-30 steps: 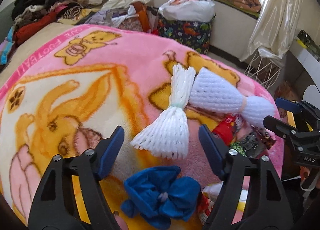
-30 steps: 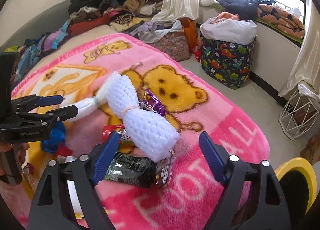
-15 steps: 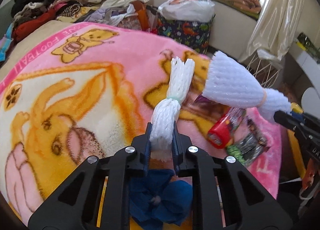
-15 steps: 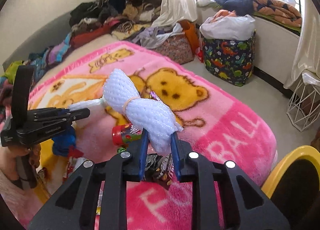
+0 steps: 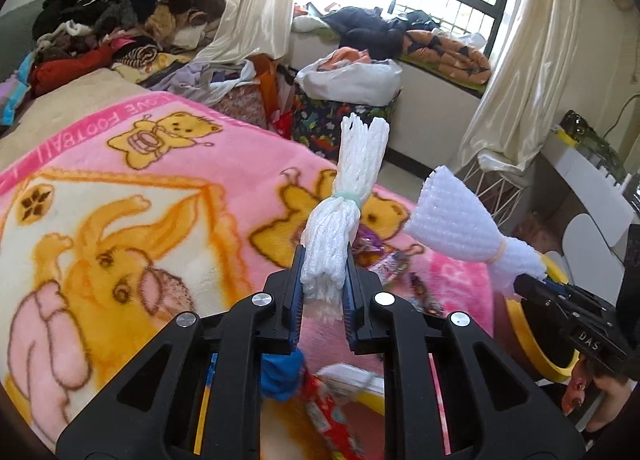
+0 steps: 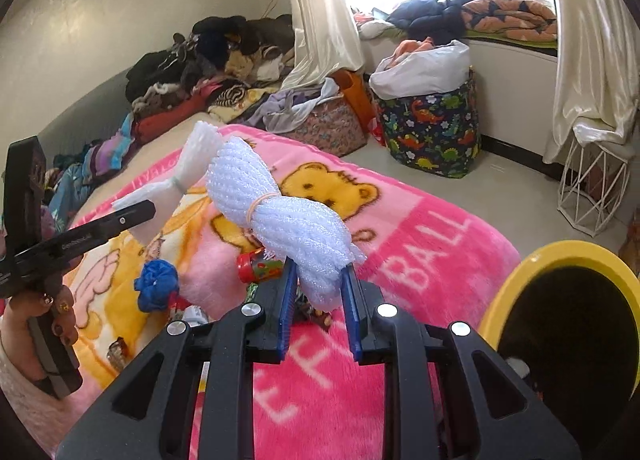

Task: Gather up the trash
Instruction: 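Carry both white foam nets over the yellow bin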

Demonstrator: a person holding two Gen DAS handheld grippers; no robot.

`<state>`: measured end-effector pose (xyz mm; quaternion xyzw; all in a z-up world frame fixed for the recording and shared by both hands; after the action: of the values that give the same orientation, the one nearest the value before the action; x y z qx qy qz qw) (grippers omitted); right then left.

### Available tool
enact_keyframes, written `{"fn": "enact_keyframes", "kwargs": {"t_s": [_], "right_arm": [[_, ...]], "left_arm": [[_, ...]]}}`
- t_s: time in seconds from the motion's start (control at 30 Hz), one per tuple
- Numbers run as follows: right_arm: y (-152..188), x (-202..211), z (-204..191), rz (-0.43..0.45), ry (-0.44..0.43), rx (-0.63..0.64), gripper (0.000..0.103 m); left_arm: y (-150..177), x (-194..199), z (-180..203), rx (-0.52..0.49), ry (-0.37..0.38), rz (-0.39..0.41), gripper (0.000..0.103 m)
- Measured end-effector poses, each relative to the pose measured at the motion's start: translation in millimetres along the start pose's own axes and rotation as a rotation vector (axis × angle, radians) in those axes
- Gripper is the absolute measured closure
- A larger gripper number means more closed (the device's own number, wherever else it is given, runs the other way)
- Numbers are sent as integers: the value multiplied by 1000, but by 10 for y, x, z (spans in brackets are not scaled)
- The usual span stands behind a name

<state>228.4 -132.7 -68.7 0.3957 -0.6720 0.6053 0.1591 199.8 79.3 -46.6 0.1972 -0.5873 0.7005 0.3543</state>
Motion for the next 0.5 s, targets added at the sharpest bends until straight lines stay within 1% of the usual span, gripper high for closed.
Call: {"fn": "enact_keyframes", "kwargs": {"t_s": [0.23, 0.5], "right_arm": [[76, 324, 128, 26, 3, -30, 82], [133, 546, 278, 58, 22, -72, 82]], "left_arm": [[84, 163, 233, -22, 18, 29, 92], [151, 261, 513, -74, 42, 40, 92]]}}
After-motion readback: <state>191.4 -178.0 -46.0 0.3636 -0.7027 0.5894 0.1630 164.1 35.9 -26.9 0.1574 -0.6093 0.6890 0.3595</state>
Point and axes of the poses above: each gripper's, at about its wrist camera, not at the fingertips, and x roughly against the way its jaws point, z to its right, y to its underside, the point moved 3 cm from there along -x, roughly the way its jaws point, and after that the axes turned 7 degrees about -z, right-handed, at the moved point
